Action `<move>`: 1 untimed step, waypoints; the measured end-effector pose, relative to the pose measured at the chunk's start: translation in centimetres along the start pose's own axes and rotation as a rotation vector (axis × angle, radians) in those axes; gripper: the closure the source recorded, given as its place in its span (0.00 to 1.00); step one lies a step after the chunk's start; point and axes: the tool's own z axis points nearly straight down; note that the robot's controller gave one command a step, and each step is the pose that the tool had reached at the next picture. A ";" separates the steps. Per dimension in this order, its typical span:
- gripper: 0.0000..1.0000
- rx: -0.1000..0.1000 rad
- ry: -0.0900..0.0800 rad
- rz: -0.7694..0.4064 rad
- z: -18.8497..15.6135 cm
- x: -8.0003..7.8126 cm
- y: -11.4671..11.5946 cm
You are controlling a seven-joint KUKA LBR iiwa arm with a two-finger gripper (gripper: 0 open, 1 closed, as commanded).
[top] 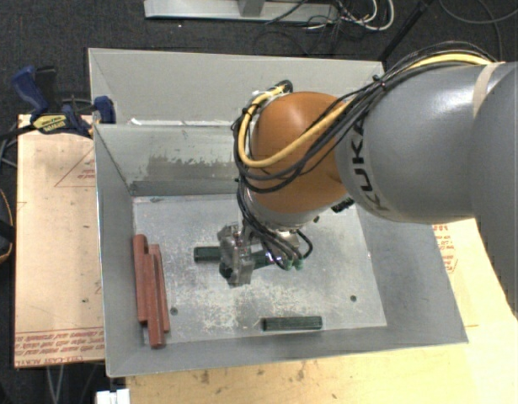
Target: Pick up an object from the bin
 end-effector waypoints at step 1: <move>1.00 -0.005 -0.001 -0.013 -6.7 0.5 0.8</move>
Offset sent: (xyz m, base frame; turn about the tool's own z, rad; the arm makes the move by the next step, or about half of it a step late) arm 0.0076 -0.0429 0.0950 -0.0190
